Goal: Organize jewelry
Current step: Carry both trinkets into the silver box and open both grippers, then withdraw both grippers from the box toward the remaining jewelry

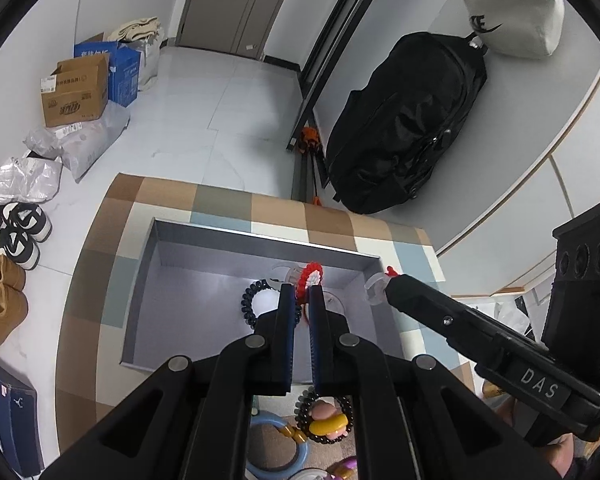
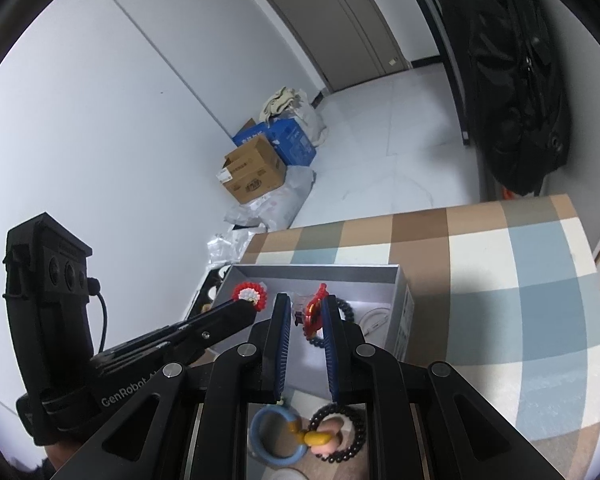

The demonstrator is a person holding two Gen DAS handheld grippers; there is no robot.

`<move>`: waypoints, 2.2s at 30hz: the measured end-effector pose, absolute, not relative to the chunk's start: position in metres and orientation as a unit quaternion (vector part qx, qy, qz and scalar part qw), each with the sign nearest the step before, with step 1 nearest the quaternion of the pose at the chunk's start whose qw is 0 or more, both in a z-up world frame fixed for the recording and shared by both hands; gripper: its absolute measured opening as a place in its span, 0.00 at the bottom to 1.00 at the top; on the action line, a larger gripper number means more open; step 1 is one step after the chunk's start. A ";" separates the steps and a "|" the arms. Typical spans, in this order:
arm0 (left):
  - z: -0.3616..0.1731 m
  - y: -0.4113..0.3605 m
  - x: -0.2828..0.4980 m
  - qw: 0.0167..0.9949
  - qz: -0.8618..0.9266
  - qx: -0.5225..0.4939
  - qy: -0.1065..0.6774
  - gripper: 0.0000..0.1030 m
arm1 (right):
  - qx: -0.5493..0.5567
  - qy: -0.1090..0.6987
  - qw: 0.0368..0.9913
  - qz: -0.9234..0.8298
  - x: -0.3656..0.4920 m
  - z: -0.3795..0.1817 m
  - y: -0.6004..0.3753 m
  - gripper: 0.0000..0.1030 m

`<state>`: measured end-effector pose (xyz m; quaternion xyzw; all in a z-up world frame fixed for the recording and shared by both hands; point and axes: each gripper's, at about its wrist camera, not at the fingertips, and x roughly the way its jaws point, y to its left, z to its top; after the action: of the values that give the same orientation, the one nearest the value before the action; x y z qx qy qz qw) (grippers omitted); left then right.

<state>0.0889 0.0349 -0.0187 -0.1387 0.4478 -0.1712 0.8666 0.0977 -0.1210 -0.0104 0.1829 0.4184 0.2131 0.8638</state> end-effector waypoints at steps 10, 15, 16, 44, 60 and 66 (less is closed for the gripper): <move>-0.032 0.045 0.108 0.832 -0.179 -0.207 0.482 0.13 | 0.205 0.410 0.863 0.213 0.104 -0.009 -0.130 0.39; -0.028 0.046 0.102 0.841 -0.172 -0.198 0.474 0.43 | 0.224 0.392 0.871 0.192 0.099 -0.003 -0.147 0.58; -0.028 0.046 0.101 0.839 -0.171 -0.196 0.477 0.43 | 0.227 0.391 0.871 0.191 0.099 -0.003 -0.149 0.58; -0.030 0.045 0.041 0.872 -0.116 -0.105 0.463 0.77 | 0.196 0.364 0.892 0.184 0.035 0.015 -0.159 0.87; -0.056 0.027 0.023 0.850 -0.111 -0.027 0.515 0.80 | 0.155 0.378 0.898 0.161 0.012 0.009 -0.156 1.00; -0.067 0.021 0.021 0.844 -0.101 0.005 0.527 0.80 | 0.152 0.390 0.895 0.155 0.009 0.006 -0.158 1.00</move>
<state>0.0213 0.0207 -0.0672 0.0051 0.5274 -0.1007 0.8436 0.0093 -0.1580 0.0064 0.1521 0.3898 0.1545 0.8950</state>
